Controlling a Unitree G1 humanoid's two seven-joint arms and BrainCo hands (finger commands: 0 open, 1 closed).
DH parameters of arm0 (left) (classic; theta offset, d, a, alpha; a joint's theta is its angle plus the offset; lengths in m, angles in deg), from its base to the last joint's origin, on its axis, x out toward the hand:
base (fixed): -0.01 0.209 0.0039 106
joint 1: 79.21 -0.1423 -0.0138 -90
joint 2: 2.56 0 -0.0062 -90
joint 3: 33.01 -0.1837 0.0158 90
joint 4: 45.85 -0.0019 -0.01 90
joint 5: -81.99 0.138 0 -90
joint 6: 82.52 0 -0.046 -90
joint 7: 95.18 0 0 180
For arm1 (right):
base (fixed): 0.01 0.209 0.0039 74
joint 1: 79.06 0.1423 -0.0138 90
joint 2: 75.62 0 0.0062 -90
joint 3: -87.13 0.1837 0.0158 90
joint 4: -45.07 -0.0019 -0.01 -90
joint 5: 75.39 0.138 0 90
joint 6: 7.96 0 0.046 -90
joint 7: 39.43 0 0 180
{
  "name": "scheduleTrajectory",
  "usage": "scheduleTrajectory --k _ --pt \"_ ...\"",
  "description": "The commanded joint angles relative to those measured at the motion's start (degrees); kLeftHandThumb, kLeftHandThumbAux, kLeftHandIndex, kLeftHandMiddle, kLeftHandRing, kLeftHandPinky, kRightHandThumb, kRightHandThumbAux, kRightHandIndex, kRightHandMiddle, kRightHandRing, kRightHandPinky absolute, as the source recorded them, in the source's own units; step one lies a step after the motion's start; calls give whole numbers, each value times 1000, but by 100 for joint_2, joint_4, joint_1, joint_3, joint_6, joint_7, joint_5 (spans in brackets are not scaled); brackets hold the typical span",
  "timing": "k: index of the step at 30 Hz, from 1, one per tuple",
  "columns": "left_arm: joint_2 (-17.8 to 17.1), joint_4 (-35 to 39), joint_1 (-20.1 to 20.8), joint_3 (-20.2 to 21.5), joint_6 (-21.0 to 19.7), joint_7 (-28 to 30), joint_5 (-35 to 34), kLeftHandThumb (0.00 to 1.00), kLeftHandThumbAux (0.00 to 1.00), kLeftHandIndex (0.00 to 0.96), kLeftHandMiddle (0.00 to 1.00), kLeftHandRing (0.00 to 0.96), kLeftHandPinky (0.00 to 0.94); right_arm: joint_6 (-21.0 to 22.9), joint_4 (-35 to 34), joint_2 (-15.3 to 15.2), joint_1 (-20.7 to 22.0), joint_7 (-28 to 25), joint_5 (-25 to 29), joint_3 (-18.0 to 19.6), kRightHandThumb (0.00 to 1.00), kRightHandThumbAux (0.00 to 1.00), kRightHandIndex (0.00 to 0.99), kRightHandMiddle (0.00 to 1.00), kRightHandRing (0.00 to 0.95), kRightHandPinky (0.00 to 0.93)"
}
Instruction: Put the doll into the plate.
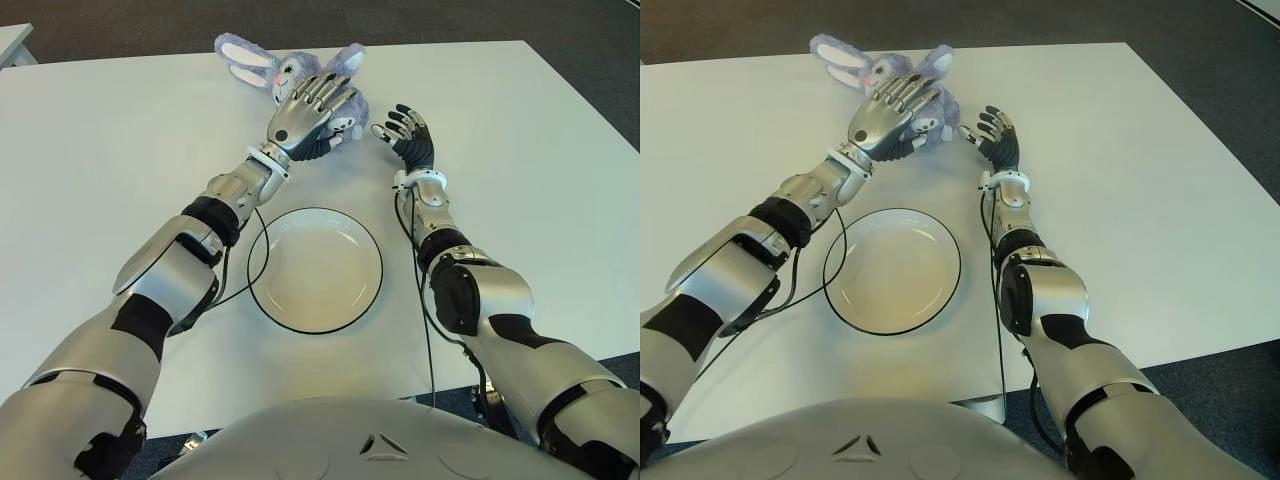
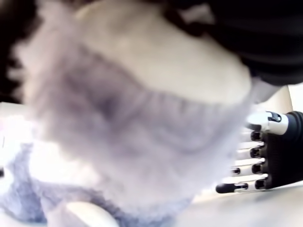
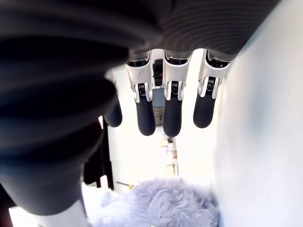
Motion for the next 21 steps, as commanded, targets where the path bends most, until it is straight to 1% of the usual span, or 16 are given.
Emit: scheduleTrajectory --k 1,4,7,13,21 --pt "-14 -193 80 -202 -192 -244 210 622 326 0 0 0 10 88 122 71 -96 13 41 16 102 841 163 213 203 204" --pt "-13 -242 122 -285 -268 -319 264 619 331 0 0 0 3 87 122 72 -95 12 42 15 108 844 163 211 202 202" --pt "-16 -286 162 -370 -338 -387 313 593 344 0 0 0 0 86 121 73 -93 15 42 16 114 849 162 211 202 206" --pt "-5 -380 244 -585 -612 -679 504 539 364 0 0 0 0 89 121 73 -86 39 46 21 138 848 162 214 208 216" --pt "-6 -452 310 -699 -581 -832 474 506 395 0 0 0 0 94 120 66 -81 61 35 10 142 846 159 206 205 214"
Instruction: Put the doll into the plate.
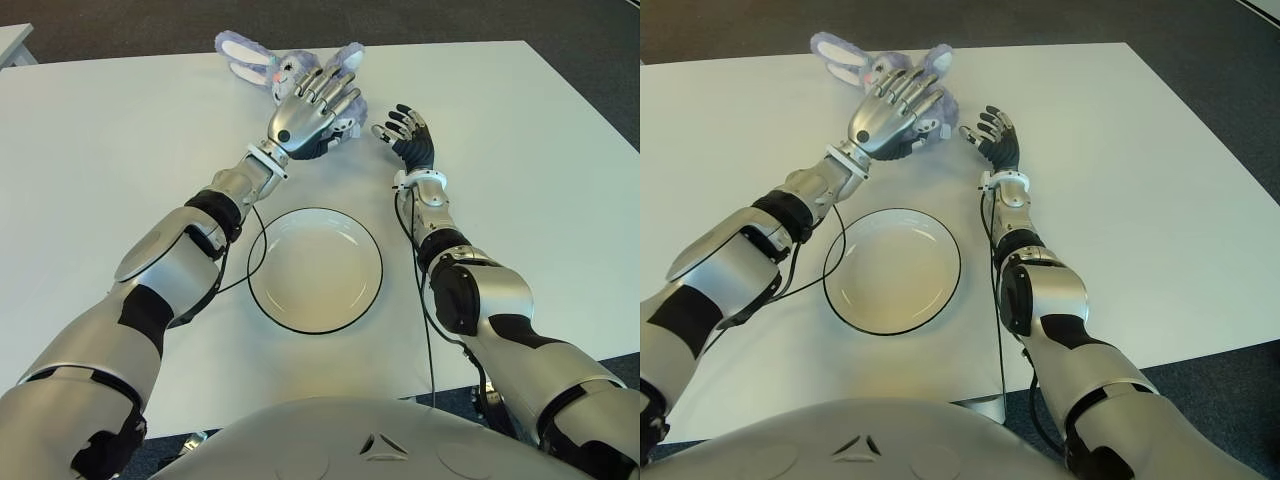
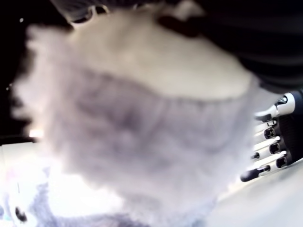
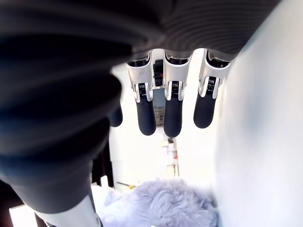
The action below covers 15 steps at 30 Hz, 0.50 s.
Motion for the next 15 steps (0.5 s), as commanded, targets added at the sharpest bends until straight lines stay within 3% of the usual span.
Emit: scheduleTrajectory --k 1,12,15 --pt "-12 -146 67 -89 37 -108 65 505 402 0 0 0 0 105 119 65 -80 24 35 11 144 850 158 206 202 207" --pt "29 -258 121 -31 250 -333 -70 530 434 0 0 0 30 115 121 51 -74 16 31 7 131 856 149 193 191 201" --pt "44 -271 116 15 315 -407 -123 549 459 0 13 37 131 121 122 52 -71 16 36 12 134 862 151 202 195 203"
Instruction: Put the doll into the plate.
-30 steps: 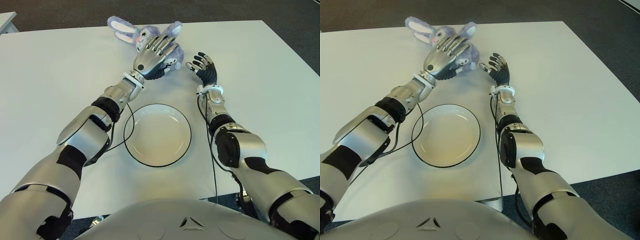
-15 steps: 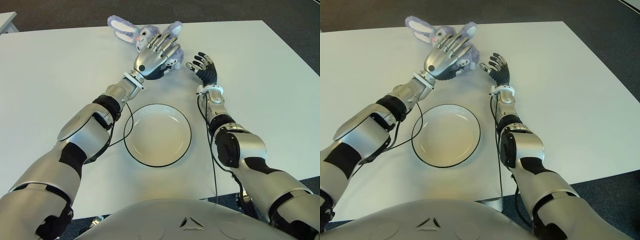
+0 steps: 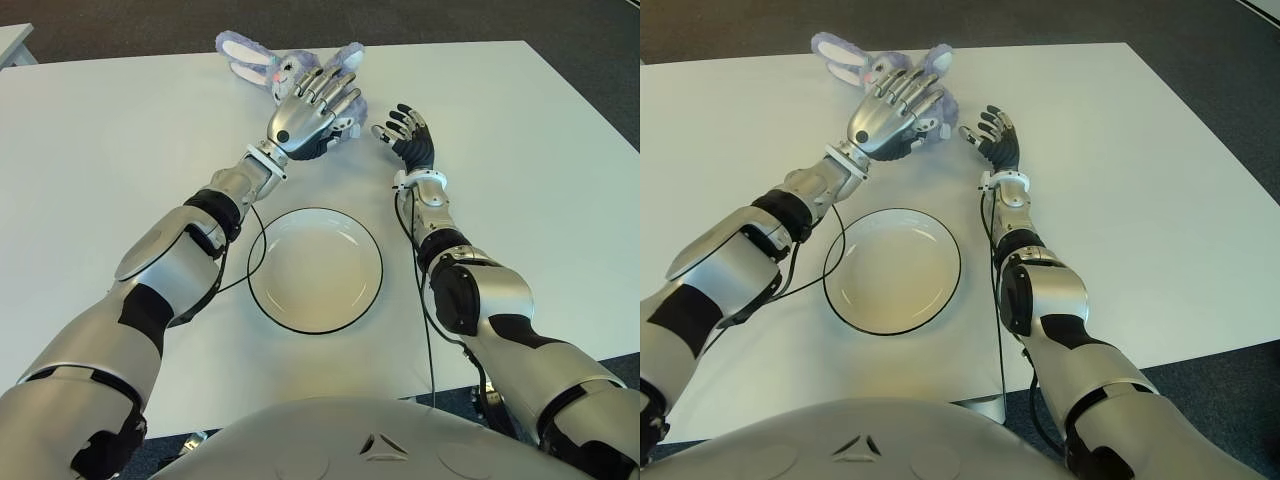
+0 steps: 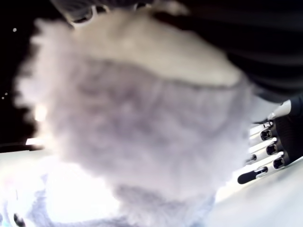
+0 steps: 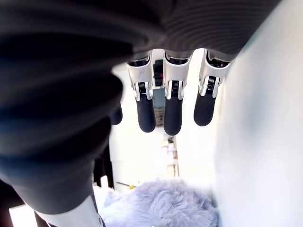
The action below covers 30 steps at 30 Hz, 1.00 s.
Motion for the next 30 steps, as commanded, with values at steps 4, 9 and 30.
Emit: scheduleTrajectory --k 4,9,30 --pt "55 -101 20 159 254 -286 -227 624 486 80 96 156 290 127 123 57 -70 1 42 18 137 862 148 193 185 186" --pt "87 -118 4 269 406 -229 -395 655 496 119 131 189 301 130 124 59 -69 -7 46 21 136 860 146 186 180 185" --pt "109 -160 95 353 441 -96 -531 835 667 397 497 456 434 127 127 57 -64 1 18 -8 97 846 130 156 155 168"
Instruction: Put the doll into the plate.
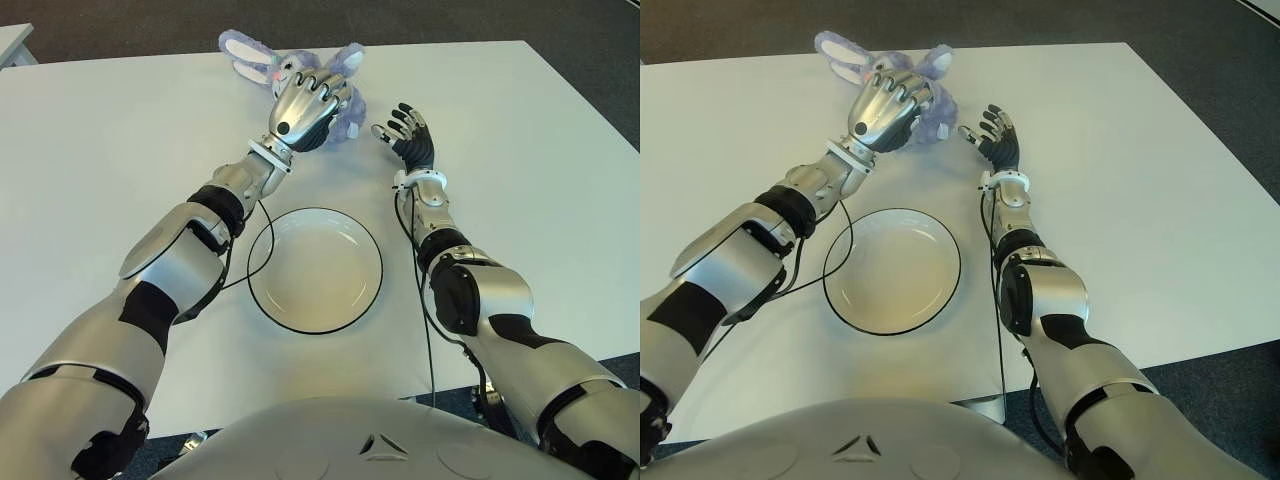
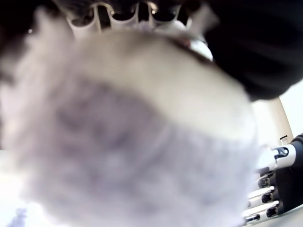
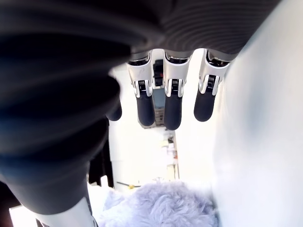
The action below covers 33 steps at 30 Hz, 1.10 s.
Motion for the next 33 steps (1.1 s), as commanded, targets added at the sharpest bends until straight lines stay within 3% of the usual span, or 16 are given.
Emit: scheduleTrajectory --k 1,9,24,33 --pt "5 -139 17 59 25 118 -81 842 662 400 533 504 465 126 125 56 -65 4 19 -2 95 847 130 157 155 169" --pt "51 -234 74 166 33 323 -221 853 655 423 570 589 568 121 124 67 -63 -6 35 12 92 841 132 157 159 173" --pt "111 -320 113 289 -7 373 -398 851 652 420 580 581 546 99 119 69 -53 10 49 32 101 837 131 156 158 169" --pt "129 -346 130 285 -34 388 -443 851 651 425 574 604 589 91 117 60 -53 17 40 22 81 836 128 148 151 171"
